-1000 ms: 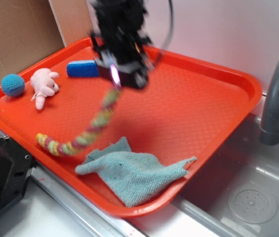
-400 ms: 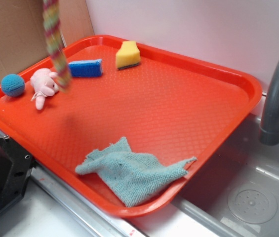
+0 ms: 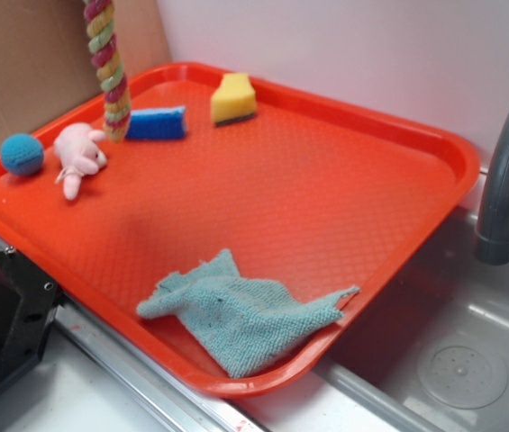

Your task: Grab the multicolored rope.

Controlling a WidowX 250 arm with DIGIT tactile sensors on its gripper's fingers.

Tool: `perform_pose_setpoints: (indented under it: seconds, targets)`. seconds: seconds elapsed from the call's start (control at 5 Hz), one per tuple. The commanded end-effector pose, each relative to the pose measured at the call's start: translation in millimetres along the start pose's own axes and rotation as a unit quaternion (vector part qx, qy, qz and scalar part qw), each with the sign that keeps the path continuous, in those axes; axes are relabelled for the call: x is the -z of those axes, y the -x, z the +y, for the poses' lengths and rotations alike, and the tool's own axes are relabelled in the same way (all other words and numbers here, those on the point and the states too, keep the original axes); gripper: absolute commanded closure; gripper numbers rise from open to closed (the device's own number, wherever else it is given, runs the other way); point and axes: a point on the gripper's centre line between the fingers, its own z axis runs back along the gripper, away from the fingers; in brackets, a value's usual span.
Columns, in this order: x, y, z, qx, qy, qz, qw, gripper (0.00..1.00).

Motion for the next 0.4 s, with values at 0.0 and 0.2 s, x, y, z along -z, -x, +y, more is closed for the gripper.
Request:
perform_pose_setpoints:
  seconds: [0.0, 0.2]
  targets:
    - [35.2, 5.0, 3.4, -0.012, 0.027, 0.006, 1.000, 1.00]
    - [40.0, 5.4, -6.3, -0.011, 0.032, 0.001, 0.999, 1.00]
